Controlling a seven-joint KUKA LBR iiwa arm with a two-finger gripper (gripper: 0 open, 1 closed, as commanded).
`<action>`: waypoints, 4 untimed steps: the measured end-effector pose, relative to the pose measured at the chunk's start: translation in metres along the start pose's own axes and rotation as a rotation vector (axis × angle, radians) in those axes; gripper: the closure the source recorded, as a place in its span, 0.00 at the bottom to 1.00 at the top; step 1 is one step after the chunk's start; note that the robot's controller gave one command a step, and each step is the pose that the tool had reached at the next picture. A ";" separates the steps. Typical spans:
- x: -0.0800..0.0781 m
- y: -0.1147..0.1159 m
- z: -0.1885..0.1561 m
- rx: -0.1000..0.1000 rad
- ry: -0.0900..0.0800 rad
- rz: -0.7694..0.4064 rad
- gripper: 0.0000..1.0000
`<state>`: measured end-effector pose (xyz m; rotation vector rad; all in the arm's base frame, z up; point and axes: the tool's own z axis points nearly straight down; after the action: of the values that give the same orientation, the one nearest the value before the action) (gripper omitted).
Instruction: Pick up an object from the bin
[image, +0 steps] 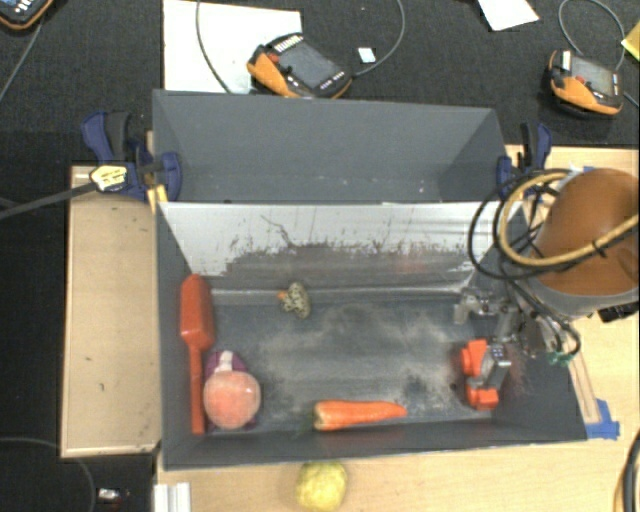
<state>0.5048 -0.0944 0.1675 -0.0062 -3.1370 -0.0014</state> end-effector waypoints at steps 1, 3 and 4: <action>-0.001 0.000 -0.004 0.001 -0.007 -0.006 0.00; -0.016 -0.041 0.045 0.004 -0.010 -0.716 0.00; 0.011 -0.046 0.067 -0.007 -0.007 -1.148 0.00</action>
Offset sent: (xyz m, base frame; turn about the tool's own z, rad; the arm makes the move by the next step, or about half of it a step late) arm -0.0153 -0.0499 -0.0975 -0.5444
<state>0.4932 -0.1408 0.1009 1.7024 -2.6445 -0.0155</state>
